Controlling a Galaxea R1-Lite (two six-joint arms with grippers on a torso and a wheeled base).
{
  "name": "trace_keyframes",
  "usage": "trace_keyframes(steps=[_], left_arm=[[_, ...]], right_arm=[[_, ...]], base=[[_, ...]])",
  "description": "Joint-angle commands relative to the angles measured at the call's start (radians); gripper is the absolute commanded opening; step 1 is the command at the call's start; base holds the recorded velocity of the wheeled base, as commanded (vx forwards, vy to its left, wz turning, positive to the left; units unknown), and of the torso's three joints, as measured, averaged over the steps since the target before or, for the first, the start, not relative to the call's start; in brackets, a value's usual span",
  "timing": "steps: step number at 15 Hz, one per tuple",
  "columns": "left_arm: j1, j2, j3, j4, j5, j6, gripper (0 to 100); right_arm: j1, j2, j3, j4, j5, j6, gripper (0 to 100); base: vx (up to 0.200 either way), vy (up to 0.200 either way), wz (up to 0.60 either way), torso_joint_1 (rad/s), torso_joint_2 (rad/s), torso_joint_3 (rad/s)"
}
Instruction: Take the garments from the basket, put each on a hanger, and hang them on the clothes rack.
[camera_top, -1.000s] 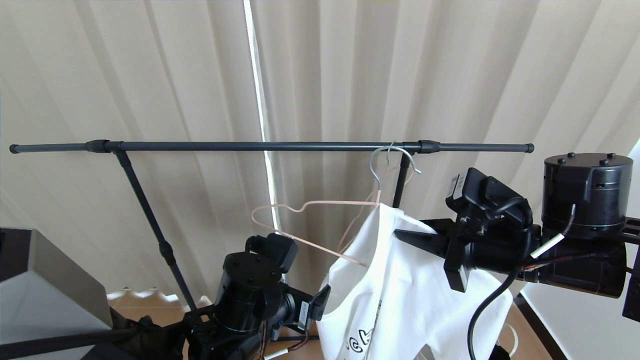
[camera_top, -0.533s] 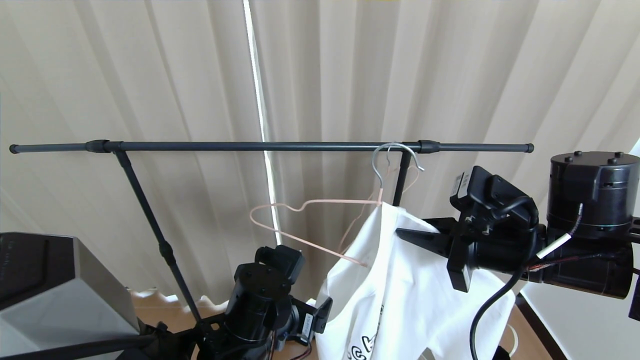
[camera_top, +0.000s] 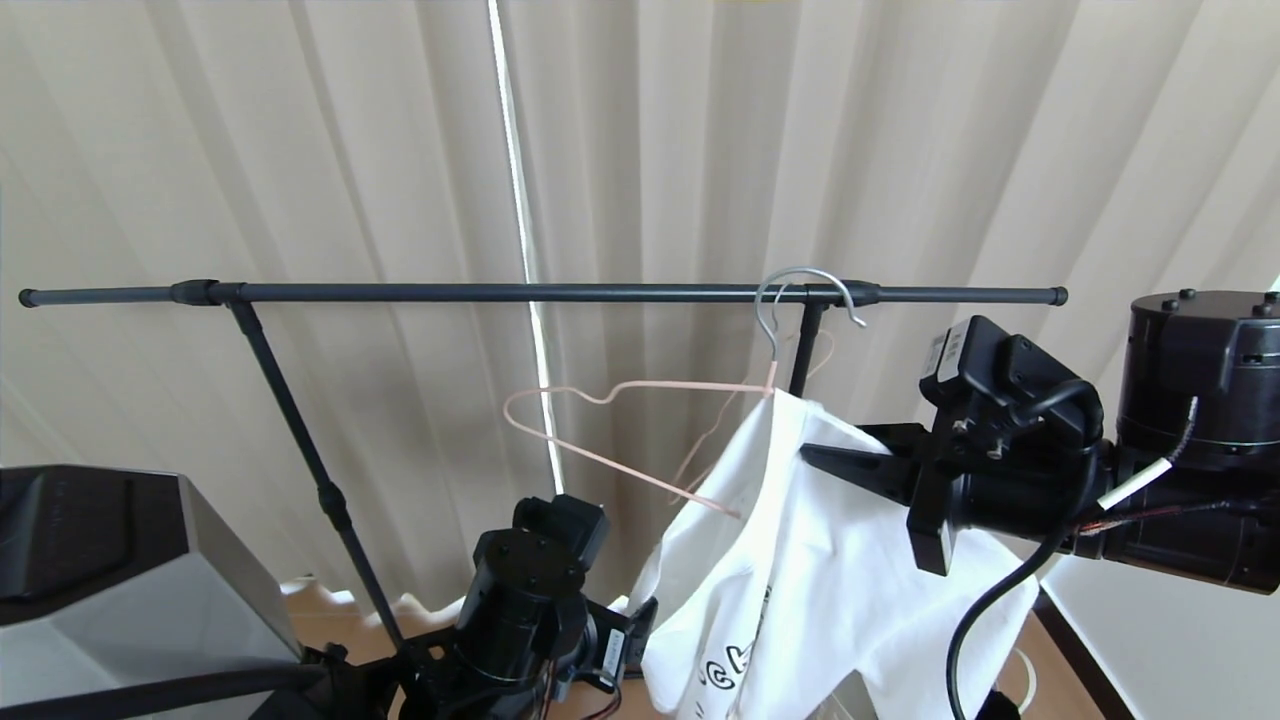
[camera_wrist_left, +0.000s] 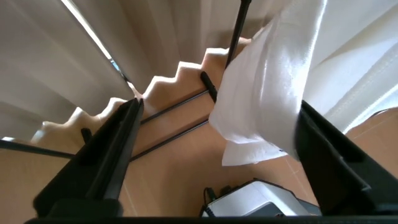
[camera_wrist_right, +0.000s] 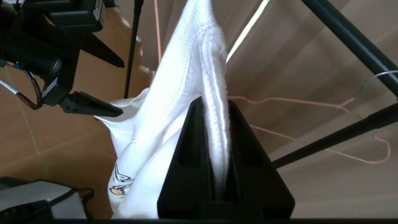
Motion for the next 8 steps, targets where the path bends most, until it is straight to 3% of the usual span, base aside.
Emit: trace_keyframes(steps=[1,8], left_arm=[[0.002,0.001,0.000,0.000,0.002,0.000,0],[0.051,-0.008,-0.003,-0.060,0.008,0.014,0]], right_arm=[[-0.001,-0.003,0.000,0.001,0.000,0.000,0],[-0.001,0.016,0.003,0.002,-0.001,-0.002,0]], base=[[0.000,0.000,0.00,0.000,0.00,0.000],[0.000,0.000,0.00,0.000,0.00,0.000]])
